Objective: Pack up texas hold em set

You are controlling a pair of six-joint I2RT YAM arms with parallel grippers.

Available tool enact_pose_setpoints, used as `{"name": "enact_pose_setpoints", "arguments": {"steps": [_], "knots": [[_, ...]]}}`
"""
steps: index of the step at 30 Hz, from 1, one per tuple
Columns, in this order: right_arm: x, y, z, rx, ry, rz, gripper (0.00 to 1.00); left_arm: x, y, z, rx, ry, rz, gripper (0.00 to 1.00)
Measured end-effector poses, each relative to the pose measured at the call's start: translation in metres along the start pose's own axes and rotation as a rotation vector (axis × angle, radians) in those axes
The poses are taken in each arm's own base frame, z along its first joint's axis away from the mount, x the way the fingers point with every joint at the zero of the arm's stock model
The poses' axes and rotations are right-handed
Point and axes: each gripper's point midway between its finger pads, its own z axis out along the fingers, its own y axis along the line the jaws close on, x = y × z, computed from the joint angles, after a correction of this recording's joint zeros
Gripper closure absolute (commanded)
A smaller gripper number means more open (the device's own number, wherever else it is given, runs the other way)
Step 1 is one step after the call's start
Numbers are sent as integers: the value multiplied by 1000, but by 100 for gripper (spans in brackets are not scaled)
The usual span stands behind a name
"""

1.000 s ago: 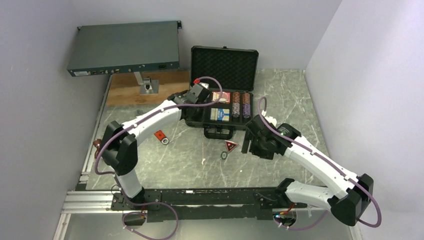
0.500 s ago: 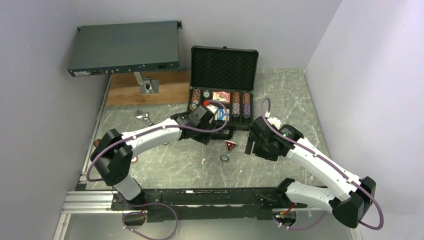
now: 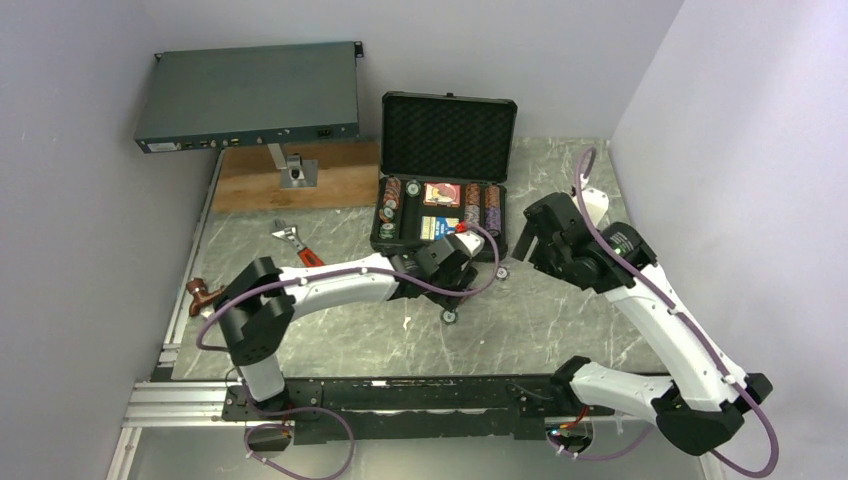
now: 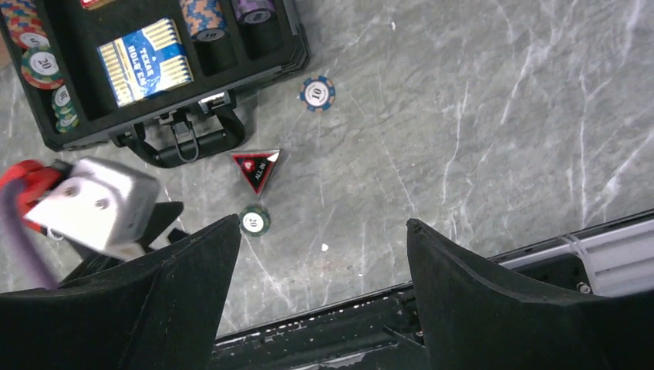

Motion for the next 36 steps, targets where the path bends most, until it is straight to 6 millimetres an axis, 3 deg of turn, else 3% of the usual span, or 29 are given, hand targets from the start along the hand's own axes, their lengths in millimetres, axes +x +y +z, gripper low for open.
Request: {"name": "enact_pose_setpoints", "arguments": {"steps": [7, 13, 20, 25, 32, 36], "knots": [[-1, -17, -15, -1, -17, 23, 18, 19, -18, 21, -2, 65, 30, 34], [16, -37, -18, 6, 6, 42, 18, 40, -30, 33, 4, 115, 75, 36], [26, -39, -15, 5, 40, 36, 18, 60, -31, 47, -13, 168, 117, 41], [32, -38, -14, -3, 69, 30, 18, 57, -31, 51, -17, 159, 117, 43], [40, -37, -13, -11, 101, 23, 18, 51, -35, 55, -18, 145, 112, 57], [40, -38, -15, -18, 99, 26, 18, 50, -34, 56, -34, 139, 103, 52]]}}
